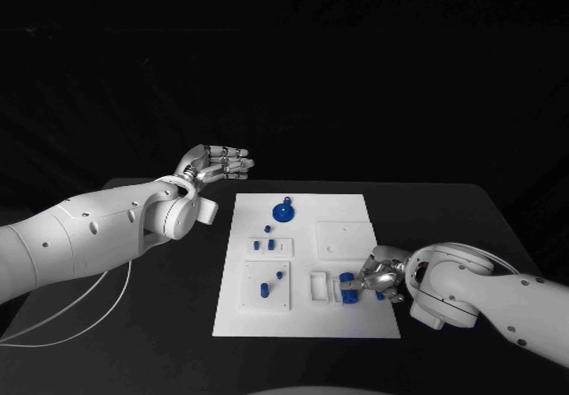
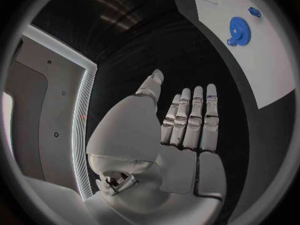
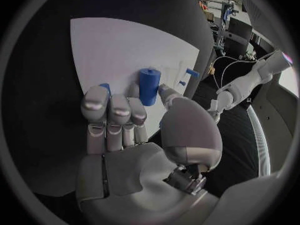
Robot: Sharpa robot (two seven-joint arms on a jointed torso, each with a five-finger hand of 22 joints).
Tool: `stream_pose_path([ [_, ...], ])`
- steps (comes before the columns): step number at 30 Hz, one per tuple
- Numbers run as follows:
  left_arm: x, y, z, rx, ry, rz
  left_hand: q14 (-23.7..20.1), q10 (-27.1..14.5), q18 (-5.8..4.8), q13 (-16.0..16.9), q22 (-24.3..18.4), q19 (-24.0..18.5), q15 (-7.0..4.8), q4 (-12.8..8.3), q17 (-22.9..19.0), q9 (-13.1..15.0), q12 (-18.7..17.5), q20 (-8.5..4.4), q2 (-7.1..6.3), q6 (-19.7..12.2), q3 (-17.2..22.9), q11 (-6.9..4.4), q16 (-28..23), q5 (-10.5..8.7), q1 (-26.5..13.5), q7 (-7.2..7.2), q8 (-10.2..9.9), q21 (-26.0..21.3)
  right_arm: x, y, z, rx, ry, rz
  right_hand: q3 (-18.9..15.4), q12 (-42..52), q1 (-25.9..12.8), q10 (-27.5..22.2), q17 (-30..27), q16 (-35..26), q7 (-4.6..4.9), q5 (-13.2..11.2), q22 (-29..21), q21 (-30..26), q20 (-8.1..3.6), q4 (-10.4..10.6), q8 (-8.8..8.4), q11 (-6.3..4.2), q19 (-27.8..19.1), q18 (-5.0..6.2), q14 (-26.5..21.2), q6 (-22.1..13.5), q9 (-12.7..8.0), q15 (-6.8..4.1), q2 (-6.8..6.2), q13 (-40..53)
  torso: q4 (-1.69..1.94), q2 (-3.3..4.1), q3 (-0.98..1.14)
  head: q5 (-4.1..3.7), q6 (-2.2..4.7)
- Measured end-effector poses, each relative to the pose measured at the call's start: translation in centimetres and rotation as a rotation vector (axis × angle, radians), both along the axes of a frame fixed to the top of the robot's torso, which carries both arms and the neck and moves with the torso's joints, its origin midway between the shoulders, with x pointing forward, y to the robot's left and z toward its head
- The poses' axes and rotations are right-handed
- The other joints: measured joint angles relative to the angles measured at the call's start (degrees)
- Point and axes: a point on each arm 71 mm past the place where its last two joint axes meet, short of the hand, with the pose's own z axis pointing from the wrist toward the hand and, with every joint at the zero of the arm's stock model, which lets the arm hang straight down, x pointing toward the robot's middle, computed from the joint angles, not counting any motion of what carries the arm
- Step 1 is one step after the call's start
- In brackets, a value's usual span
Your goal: Assemble the parts on the task board
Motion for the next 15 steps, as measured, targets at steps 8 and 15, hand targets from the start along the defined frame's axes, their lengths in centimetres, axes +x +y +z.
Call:
stream_pose_path([
  [8,0.0,-0.01,-0.01,-0.004,0.002,0.001,0.0,0.0,0.0,0.0,-0.2,0.0,0.0,0.1,0.0,0.0,0.0,0.0,0.0,0.2,-0.1,0.0,0.0,0.0,0.0,-0.17,0.0,0.0,0.11,0.24,-0.16,-0.006,-0.004,0.006,0.6,0.0,0.0,0.0,0.3,0.0,-0.02,0.0,0.0,0.0,0.0,-0.6,-0.09,0.0,0.0,0.0,0.0,0.1,0.2,0.0,0.0,0.0,-0.05,-0.01,-0.01,0.12,-0.18],
  [15,0.03,0.08,-0.03,-0.005,0.003,0.003,0.0,0.0,0.0,0.0,-0.2,0.0,0.0,0.1,0.0,0.0,0.0,0.0,0.16,1.0,-0.1,-0.01,0.0,0.0,-0.2,-0.1,0.0,0.0,0.15,0.43,-0.18,-0.007,-0.007,0.011,0.8,0.0,0.6,0.0,0.7,-0.2,-0.13,12.9,0.0,0.2,0.0,-5.3,-0.11,0.02,0.0,-0.01,0.2,-0.1,0.3,-0.2,1.13,0.0,-0.03,-0.01,-0.03,0.13,-0.22],
])
